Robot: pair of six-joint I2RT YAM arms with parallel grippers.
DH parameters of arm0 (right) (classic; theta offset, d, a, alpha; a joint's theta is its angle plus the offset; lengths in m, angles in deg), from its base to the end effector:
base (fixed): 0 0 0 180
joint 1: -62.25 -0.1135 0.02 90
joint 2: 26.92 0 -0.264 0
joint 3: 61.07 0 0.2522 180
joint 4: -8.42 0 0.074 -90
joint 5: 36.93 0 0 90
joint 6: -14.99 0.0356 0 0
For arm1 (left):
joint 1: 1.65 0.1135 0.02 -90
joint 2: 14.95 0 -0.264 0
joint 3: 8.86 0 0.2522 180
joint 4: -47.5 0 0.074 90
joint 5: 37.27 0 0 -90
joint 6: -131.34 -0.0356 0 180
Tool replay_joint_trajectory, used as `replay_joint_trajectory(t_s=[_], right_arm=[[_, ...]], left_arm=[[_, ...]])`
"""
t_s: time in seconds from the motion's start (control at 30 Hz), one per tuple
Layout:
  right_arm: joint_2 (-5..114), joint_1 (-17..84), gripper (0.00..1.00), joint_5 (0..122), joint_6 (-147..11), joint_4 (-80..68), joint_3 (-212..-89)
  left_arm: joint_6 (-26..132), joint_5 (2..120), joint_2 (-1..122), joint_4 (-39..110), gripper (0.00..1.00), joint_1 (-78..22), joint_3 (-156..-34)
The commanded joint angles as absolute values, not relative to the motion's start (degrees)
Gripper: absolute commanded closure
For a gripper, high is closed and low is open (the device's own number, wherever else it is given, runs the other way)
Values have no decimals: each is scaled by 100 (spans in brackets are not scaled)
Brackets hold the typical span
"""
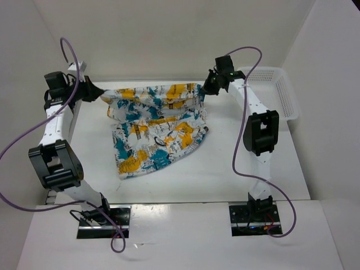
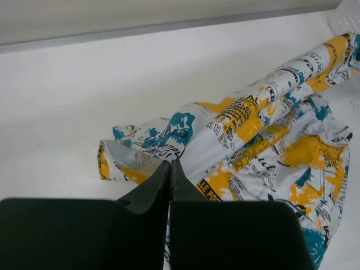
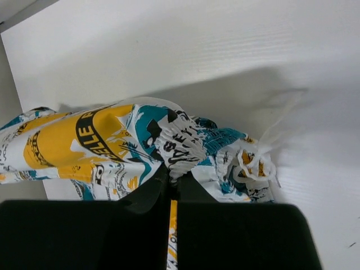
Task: Fold and stack the shorts
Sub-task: Fold the shorts
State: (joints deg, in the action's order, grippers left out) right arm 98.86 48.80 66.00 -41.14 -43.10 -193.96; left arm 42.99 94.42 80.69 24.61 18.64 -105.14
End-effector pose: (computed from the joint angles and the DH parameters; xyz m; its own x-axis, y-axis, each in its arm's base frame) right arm 0.4866 0.1246 0.2828 -0.7781 0.3724 -0.5059 0.0620 0.8469 0.5281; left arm 0.3752 0.1135 0.3410 -0.3642 -0.1576 -0.9179 0.3081 0.9097 -0.2784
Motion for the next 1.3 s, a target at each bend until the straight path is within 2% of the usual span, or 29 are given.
replay_joint_trajectory(t_s=[0.0,0.23,0.43,0.63,0.93,1.13,1.27], right_arm=[[9271,4950,100,6704,-4214,-4332,-18825],[7883,4950,100,6880,-4213,-3981,-16872],[6898,4950,100,6942,-4108,-3953,-15509],[6440,4950,100,6942,-4108,-4085,-15060],[6089,4950,100,6977,-4398,-4305,-14875],[5676,4950,100,7048,-4573,-4305,-14480],[5263,4950,100,7109,-4574,-4358,-14146]], left_arm=[[4134,9694,7173,2646,100,1909,-9946],[4134,10028,5512,2346,100,1909,-8312],[4134,10151,4606,1722,100,1909,-7668],[4134,9879,4095,1650,100,1856,-6843],[4134,8921,3762,1468,100,1856,-7017],[4134,8542,3138,1045,100,1699,-6912],[4134,8550,2242,790,100,1645,-6587]])
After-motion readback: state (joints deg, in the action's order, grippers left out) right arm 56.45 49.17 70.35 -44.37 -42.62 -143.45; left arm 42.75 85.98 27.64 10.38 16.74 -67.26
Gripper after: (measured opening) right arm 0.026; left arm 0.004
